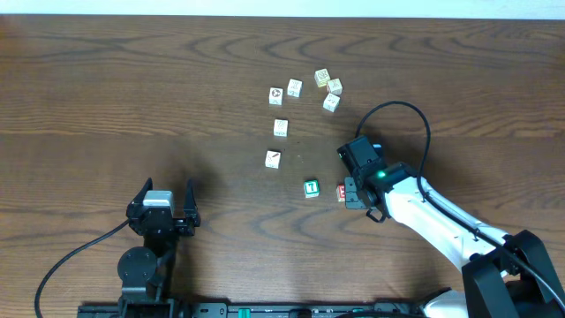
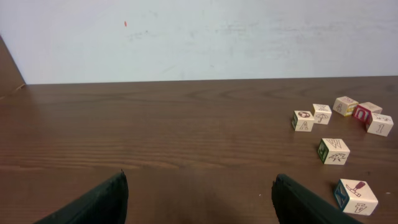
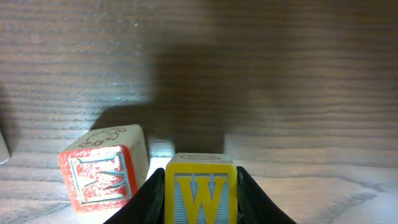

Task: Lift 4 blocks
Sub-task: 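Lift the yellow W block and carry it beside the red M block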

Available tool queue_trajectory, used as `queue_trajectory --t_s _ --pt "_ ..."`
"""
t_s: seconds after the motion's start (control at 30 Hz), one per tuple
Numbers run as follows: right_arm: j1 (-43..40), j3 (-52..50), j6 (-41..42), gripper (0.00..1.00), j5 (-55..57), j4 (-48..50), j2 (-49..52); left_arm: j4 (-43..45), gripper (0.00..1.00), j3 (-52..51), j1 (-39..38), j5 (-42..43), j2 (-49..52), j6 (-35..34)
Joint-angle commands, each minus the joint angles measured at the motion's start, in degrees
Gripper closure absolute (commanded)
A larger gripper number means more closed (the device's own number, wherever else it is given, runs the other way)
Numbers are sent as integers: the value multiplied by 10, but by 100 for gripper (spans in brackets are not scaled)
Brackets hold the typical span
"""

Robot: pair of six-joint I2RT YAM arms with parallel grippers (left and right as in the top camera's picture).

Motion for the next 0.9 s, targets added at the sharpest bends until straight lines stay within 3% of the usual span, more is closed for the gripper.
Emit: queue_trajectory --t_s 0.0,0.87 --pt "5 -12 10 80 -25 9 -7 -23 25 -8 3 0 -3 -3" --pt "5 -14 11 79 -88 66 -7 -23 26 -8 3 0 -3 -3"
